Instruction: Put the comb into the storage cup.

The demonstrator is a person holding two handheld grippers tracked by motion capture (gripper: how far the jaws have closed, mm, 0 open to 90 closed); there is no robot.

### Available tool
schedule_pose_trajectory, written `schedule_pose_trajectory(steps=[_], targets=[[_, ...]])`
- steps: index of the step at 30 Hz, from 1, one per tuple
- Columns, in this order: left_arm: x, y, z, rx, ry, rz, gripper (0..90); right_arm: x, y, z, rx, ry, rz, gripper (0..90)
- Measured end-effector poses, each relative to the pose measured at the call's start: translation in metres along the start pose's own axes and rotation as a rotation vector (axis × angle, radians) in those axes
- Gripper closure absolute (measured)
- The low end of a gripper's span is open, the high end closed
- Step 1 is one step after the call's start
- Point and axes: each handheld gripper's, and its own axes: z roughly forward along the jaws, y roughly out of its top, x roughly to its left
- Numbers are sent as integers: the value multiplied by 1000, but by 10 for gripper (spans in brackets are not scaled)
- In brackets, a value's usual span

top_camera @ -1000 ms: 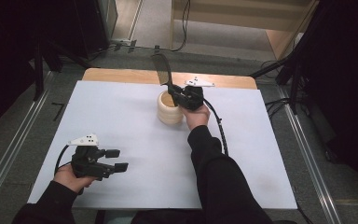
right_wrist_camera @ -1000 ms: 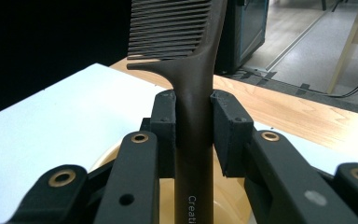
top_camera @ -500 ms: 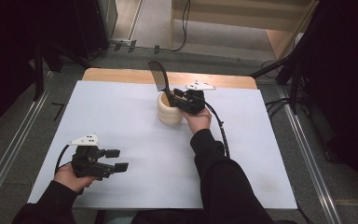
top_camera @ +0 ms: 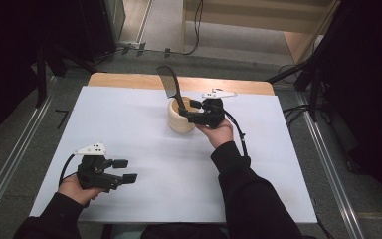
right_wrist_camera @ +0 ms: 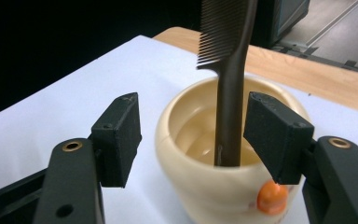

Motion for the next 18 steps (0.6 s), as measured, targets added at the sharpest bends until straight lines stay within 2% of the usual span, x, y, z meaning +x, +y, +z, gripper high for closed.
schedule_pose_trajectory(steps=[5, 8, 12, 18], targets=[[0, 0, 1, 6, 2, 2, 254, 4, -5, -15, 34, 39, 23, 331], [0, 0, 1, 6, 0, 0, 254, 8, -8, -24, 54, 51, 18, 325], [0, 0, 2, 7, 2, -1, 254, 13, -15, -34, 42, 75, 8, 315], [0, 0, 2, 7, 0, 0, 254, 21, -24, -43, 76, 105, 12, 292]])
